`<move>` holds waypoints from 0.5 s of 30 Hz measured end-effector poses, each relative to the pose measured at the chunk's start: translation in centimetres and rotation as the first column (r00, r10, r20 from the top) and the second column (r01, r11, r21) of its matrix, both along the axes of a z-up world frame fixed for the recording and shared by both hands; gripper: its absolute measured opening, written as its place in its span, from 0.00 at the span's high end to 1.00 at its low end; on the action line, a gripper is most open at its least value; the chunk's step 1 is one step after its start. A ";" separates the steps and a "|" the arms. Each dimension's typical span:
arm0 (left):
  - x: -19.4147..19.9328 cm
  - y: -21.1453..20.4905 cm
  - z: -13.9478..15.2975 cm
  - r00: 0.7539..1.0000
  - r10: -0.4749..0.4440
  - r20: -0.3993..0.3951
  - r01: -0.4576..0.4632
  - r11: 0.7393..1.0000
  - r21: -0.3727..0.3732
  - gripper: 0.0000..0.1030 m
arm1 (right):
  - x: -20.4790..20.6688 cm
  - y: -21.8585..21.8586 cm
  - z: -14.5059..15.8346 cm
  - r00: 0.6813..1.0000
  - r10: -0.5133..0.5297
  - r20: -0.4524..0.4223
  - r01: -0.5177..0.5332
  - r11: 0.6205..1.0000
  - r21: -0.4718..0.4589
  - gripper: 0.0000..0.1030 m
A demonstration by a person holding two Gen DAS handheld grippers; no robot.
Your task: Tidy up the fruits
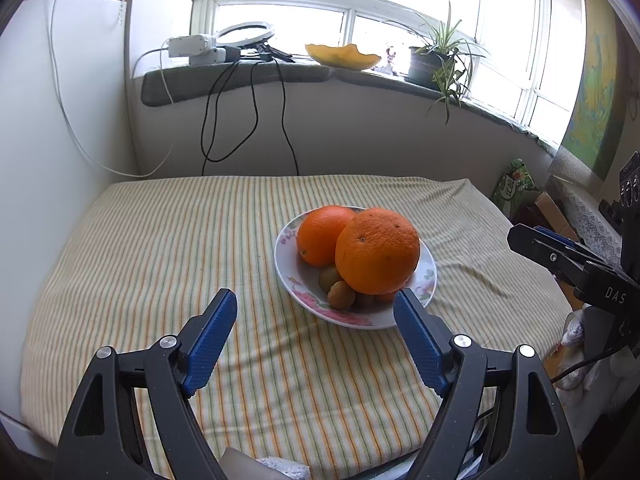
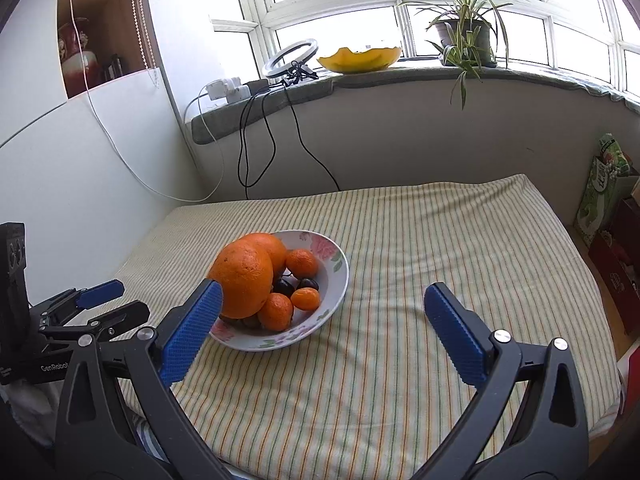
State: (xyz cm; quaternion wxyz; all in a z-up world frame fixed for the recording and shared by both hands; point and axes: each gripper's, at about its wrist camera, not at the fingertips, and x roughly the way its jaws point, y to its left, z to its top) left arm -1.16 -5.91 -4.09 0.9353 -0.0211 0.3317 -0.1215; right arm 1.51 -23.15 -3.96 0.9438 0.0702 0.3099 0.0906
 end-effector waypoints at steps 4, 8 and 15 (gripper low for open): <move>0.0 -0.1 -0.1 1.000 -0.002 -0.002 0.002 1.000 0.002 0.22 | -0.1 0.6 -0.1 1.000 0.010 0.004 -0.010 1.000 -0.025 0.00; 0.0 -0.1 -0.2 1.000 -0.003 -0.001 0.003 1.000 0.008 0.22 | -0.1 1.1 -0.1 1.000 0.022 0.007 -0.021 0.999 -0.032 0.00; 0.0 -0.2 -0.1 1.000 -0.003 0.000 0.003 1.000 0.011 0.22 | -0.1 1.3 -0.1 1.000 0.022 0.007 -0.022 0.999 -0.032 0.00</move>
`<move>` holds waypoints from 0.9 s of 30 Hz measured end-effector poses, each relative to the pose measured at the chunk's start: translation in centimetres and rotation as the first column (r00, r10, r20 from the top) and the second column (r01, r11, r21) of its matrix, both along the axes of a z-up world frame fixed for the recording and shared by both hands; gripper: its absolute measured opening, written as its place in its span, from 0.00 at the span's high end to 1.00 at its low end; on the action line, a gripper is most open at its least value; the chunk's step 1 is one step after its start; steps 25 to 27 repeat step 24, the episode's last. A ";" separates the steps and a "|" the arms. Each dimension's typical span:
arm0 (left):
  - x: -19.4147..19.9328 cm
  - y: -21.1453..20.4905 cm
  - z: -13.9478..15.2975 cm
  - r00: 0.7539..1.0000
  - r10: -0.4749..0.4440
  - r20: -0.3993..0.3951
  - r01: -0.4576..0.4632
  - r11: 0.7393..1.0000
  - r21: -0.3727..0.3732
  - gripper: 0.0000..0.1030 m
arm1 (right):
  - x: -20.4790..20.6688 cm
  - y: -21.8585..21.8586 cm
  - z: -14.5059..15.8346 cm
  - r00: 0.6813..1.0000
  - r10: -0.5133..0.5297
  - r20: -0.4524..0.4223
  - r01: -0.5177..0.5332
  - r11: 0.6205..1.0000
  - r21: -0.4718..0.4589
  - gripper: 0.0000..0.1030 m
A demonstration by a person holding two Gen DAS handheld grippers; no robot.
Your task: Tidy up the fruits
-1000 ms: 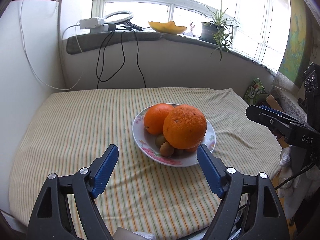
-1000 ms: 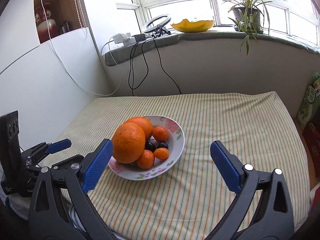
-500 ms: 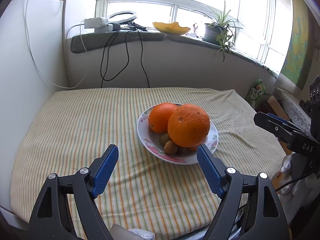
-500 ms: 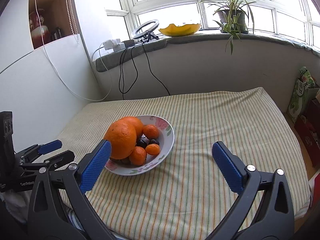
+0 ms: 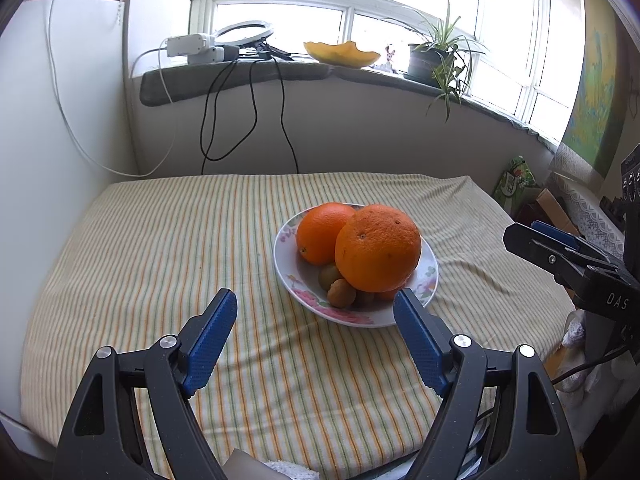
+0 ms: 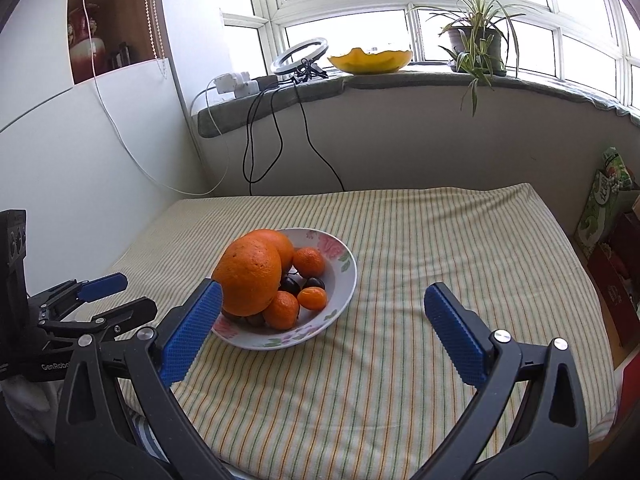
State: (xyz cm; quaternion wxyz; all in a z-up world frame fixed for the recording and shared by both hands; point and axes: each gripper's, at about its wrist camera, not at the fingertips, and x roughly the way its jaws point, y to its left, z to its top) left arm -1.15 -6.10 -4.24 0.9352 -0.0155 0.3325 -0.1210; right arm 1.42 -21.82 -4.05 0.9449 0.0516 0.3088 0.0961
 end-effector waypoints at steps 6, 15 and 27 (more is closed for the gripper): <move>0.0 -0.2 0.0 1.000 0.000 0.000 0.000 1.000 0.005 0.22 | 0.1 -0.1 -0.2 1.000 -0.004 -0.004 0.004 1.000 0.000 0.00; 0.1 -0.1 0.0 1.000 0.002 0.001 -0.002 1.000 0.007 0.22 | 0.1 0.0 -0.3 1.000 0.000 -0.007 0.000 1.000 -0.005 0.00; 0.0 -0.2 0.0 1.000 -0.002 0.017 0.002 1.000 0.013 0.22 | 0.4 -0.2 -0.6 1.000 0.000 -0.017 0.000 1.000 0.000 0.00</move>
